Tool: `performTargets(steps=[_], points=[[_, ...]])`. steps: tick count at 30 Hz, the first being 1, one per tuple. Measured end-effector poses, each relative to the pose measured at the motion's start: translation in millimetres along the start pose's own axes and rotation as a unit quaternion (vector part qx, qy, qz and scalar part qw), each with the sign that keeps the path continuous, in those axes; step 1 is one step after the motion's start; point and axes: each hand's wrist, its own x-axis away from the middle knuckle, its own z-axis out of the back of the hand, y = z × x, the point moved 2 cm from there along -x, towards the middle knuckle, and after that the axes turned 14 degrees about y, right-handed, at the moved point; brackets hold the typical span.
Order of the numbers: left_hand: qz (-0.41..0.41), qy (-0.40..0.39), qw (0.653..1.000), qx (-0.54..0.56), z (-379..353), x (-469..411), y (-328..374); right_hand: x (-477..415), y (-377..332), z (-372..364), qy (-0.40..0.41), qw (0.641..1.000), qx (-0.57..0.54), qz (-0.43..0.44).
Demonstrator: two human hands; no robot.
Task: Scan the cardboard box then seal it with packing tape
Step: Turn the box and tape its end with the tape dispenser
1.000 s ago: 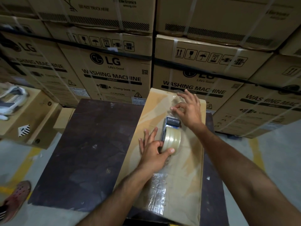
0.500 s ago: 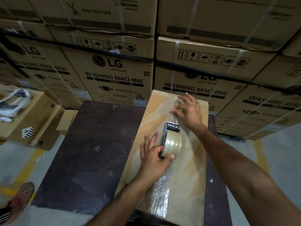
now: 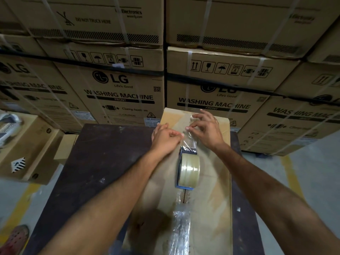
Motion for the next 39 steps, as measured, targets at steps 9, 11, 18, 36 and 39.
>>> performTargets(steps=[9, 11, 18, 36, 39], points=[[-0.045, -0.043, 0.997, -0.045, -22.1, -34.4, 8.4, -0.3, 4.4, 3.5, 0.030, 0.999, -0.031, 0.032], [-0.044, -0.041, 0.997, -0.050, -22.4, -35.4, 8.2, 1.3, 2.9, 3.0, 0.038, 0.998, -0.043, 0.040], [-0.049, -0.049, 0.995, -0.076, -24.0, -39.0, 13.7, 14.2, 0.2, 2.3, 0.048, 0.993, -0.065, 0.083], [-0.082, -0.008, 0.995, -0.061, -30.7, -31.4, 6.1, 8.0, 2.7, 25.4, -0.050, 0.993, -0.104, 0.010], [-0.084, -0.001, 0.995, -0.054, -29.6, -29.5, 7.0, 3.7, 3.3, 21.2, -0.035, 0.995, -0.094, -0.004]])
